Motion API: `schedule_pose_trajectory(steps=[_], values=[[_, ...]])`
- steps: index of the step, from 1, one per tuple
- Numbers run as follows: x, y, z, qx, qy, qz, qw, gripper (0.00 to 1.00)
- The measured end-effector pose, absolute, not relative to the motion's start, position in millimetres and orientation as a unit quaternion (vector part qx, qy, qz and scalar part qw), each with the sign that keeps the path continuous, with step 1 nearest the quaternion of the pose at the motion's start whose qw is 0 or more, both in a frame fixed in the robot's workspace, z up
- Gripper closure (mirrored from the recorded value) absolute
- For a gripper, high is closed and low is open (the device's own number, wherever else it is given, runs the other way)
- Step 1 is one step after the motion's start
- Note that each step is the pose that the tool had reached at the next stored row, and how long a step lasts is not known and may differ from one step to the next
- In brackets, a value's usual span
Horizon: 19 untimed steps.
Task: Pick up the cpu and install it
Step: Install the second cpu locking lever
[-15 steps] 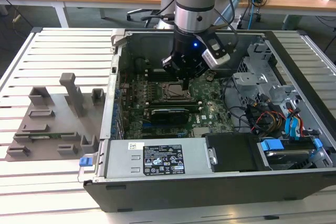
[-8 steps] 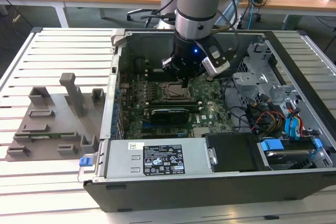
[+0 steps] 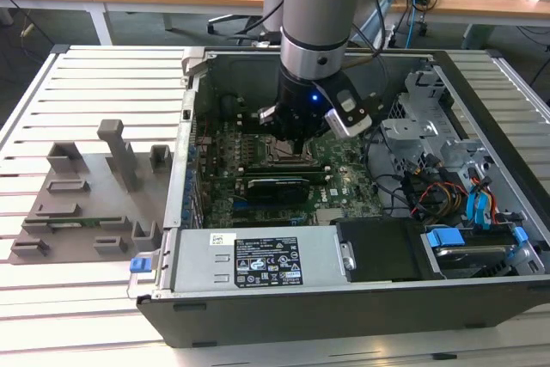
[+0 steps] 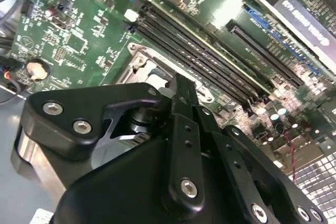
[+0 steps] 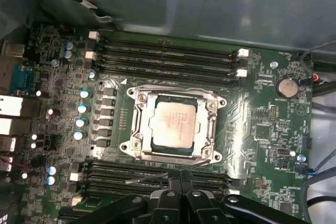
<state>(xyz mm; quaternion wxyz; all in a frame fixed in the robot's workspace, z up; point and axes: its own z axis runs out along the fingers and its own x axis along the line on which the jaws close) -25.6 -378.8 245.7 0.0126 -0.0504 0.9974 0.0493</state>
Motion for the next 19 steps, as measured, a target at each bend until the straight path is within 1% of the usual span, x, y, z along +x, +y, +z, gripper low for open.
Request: schedule_pose_trajectory(steps=[3,13,19], values=[[-32.5,-385.6,240.4,-0.05,0.997,0.055,0.013,0.89],[-55.8,-386.0,221.5,-0.051,0.997,0.058,0.013,0.89],[-66.0,-385.9,216.2,-0.052,0.996,0.068,0.014,0.89]])
